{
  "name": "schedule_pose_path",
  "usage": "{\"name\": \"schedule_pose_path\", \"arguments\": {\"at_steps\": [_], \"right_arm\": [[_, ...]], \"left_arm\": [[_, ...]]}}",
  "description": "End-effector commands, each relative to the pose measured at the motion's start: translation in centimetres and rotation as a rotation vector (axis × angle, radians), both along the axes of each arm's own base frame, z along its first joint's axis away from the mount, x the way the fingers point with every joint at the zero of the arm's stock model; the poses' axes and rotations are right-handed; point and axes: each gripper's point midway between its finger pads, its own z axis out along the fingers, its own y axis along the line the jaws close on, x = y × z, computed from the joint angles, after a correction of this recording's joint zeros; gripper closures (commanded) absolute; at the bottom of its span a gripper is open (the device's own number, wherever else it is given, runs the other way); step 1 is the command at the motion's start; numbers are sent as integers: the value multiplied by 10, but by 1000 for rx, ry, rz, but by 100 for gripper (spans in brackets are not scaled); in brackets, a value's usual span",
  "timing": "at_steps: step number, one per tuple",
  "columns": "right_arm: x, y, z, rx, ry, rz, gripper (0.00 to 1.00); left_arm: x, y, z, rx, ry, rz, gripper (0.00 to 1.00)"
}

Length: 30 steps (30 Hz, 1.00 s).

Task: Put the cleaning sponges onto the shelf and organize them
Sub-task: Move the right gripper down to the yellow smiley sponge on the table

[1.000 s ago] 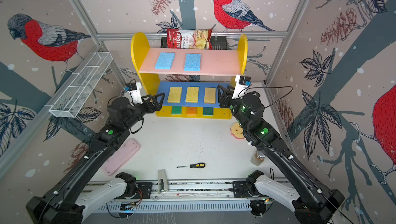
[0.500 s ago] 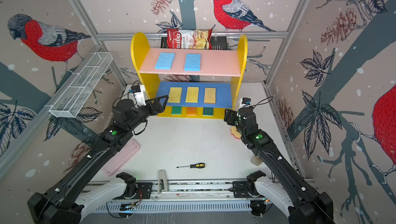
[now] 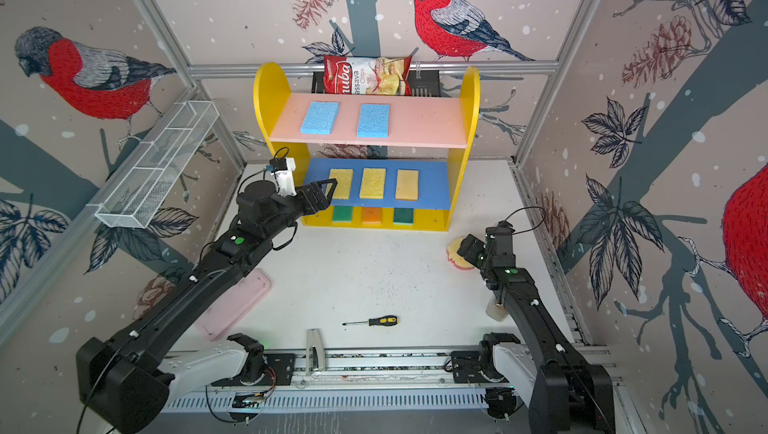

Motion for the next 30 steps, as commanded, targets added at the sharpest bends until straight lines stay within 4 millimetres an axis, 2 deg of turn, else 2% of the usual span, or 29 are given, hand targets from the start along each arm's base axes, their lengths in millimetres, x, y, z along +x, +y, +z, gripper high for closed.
{"name": "schedule_pose_path", "arguments": {"at_steps": [1,8,15,20,24,28,30], "right_arm": [[4,-2,-9,61,18,-17,11],[7,-12,-36,164,119,-41,14],[12,-18,-41,166,127,-79,16],[11,-14,-44,134,145,-67,17],[4,5,-55,90,191,-28,19],[-7,32,-61,41,201,36,19],[-11,43,-57,37,178,55,20]], "left_arm": [[4,-4,24,9,-86,-18,5],[9,-3,27,69,-125,-14,4],[12,0,21,114,-134,-4,3],[14,4,11,128,-126,4,3],[16,8,8,126,-116,11,3],[16,20,-10,133,-73,39,3],[16,27,-16,124,-53,53,3]]}}
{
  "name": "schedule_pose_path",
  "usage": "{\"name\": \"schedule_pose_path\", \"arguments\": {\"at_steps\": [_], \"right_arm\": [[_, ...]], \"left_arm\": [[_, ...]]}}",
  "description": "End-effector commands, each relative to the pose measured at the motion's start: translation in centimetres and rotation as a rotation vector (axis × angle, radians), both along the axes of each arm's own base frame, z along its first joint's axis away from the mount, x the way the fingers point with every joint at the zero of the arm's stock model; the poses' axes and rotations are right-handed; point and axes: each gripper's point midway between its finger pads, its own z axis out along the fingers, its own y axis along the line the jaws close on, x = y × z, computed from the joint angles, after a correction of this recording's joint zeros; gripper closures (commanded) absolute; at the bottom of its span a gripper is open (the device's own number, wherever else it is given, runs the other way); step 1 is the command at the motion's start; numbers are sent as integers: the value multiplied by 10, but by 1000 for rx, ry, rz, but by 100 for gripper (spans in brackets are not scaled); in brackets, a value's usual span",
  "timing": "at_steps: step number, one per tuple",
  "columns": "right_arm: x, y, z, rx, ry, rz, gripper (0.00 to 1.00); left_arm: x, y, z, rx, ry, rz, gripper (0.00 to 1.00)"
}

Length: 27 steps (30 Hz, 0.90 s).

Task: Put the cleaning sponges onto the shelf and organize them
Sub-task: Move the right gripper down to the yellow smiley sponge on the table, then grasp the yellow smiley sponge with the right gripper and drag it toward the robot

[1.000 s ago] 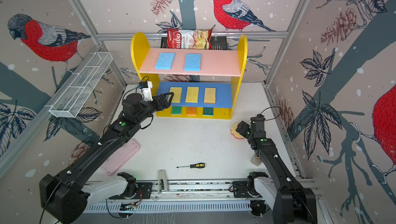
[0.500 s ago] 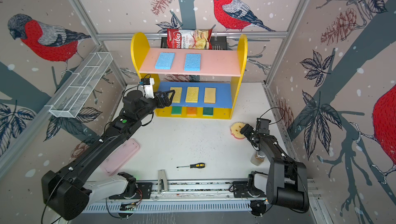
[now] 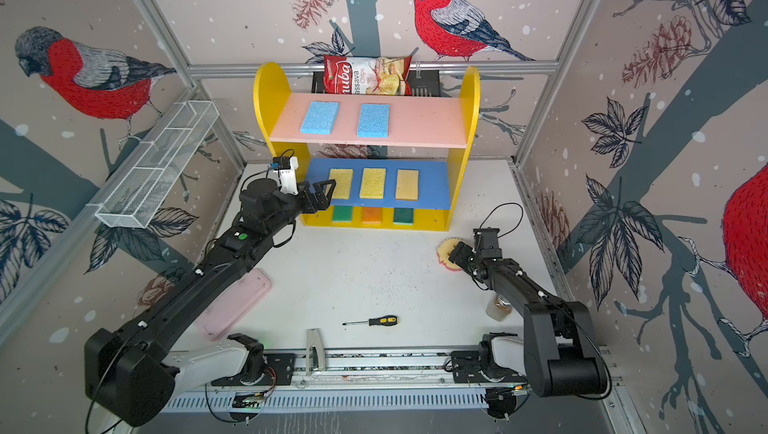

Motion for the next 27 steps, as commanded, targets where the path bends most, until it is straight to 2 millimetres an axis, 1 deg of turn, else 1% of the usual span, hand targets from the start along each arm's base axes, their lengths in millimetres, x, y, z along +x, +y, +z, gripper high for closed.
{"name": "schedule_pose_path", "arguments": {"at_steps": [1,5,9,12,14,16,20,23,25,27], "right_arm": [[-11,3,-2,-37,2,-29,20],[-19,15,3,-58,-21,-18,20],[-24,27,10,-64,-39,-2,20],[-25,42,16,-43,-61,20,21],[-23,55,20,-18,-75,40,21],[-19,74,25,6,-93,76,21],[-13,112,27,9,-98,155,21],[-9,152,29,15,-103,241,21],[-11,182,27,8,-100,320,21],[-12,197,23,-13,-86,362,21]], "left_arm": [[0,9,-1,-30,2,19,3],[1,17,-7,-61,17,25,3],[0,13,-9,-71,20,-4,3],[1,12,-12,-67,30,-7,3],[0,11,-15,-68,36,-11,3],[-1,11,-16,-68,39,-11,3],[-1,12,-18,-63,44,-7,3],[-1,13,-20,-60,47,-3,3],[-1,15,-22,-54,52,4,3],[-1,15,-22,-53,54,4,3]]}}
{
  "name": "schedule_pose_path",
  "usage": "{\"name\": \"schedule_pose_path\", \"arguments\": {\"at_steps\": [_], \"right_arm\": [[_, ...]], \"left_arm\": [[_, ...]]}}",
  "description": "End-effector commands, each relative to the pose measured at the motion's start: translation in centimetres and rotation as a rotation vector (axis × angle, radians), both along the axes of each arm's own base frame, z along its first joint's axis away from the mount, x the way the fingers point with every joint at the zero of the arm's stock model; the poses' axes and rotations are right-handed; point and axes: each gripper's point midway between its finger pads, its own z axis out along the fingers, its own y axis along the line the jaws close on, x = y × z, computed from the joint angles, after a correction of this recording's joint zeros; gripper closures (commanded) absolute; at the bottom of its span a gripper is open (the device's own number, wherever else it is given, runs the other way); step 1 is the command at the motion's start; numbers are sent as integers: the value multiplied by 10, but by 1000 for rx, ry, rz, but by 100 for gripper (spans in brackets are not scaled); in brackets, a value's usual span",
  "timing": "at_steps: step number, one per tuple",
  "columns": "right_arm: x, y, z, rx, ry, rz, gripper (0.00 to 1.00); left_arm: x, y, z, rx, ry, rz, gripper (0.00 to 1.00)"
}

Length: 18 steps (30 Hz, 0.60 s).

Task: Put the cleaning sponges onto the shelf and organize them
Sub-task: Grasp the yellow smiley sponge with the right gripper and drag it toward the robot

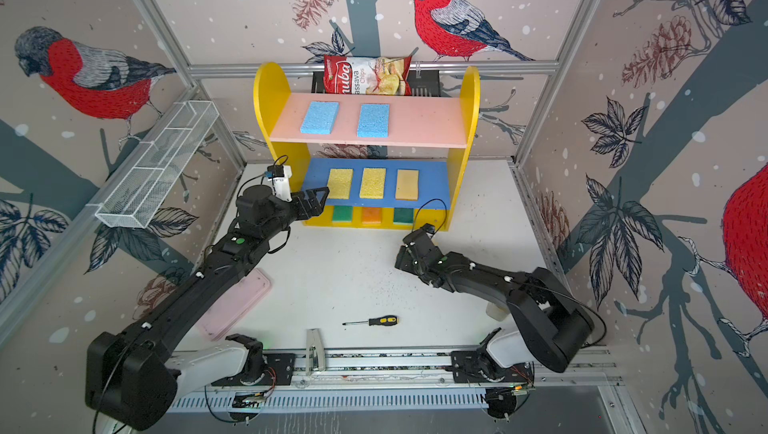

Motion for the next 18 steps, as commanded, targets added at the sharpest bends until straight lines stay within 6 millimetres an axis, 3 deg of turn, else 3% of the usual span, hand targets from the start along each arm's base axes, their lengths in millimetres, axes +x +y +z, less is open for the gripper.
{"name": "schedule_pose_path", "arguments": {"at_steps": [1,5,15,18], "right_arm": [[4,19,0,-13,-22,42,22],[9,7,4,-9,-43,6,21],[27,-70,53,-23,-210,-170,23],[30,-91,52,-35,-213,-216,23]], "left_arm": [[1,1,6,-5,-23,1,3],[1,4,4,11,-21,14,3],[5,2,-2,-8,-1,7,3],[6,1,-1,-12,-3,2,3]]}}
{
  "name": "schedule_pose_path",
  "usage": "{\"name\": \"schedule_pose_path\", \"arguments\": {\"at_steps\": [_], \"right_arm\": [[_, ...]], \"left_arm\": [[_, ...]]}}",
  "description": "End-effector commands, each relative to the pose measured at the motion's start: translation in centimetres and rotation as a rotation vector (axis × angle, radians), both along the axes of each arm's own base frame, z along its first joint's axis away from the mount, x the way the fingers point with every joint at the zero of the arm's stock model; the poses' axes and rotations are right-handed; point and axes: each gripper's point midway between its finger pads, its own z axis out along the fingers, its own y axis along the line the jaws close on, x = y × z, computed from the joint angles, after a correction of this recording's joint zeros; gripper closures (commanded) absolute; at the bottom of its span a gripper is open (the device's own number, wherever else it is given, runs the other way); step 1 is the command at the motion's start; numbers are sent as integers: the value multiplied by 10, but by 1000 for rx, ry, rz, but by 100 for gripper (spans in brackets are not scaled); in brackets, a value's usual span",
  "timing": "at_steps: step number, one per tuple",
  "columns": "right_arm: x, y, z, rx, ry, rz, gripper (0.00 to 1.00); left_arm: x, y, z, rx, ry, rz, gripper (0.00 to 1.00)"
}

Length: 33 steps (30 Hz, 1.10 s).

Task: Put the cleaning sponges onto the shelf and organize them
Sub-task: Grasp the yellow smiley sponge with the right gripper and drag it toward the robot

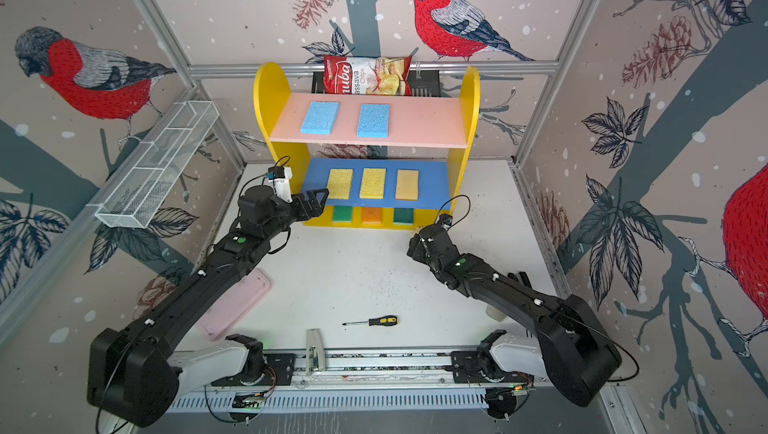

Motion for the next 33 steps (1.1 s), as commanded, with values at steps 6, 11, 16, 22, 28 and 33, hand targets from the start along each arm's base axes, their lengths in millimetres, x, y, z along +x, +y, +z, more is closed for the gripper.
{"name": "schedule_pose_path", "arguments": {"at_steps": [6,11,16,22,28,33], "right_arm": [[10,-37,-20,-66,36,-65,23],[16,-30,-42,-84,75,-41,25],[12,-22,-72,-114,156,-3,50],[-8,-3,-87,-129,188,56,76],[-25,47,-78,-128,151,175,80],[-37,103,-66,-113,100,320,80]], "left_arm": [[1,-5,13,-44,-29,-21,3],[0,-4,17,-45,-30,-16,3],[-3,-2,20,-49,-34,-8,3],[-4,0,21,-49,-36,0,3],[-3,-4,20,-70,-30,-14,3],[-2,-4,18,-73,-23,-13,3]]}}
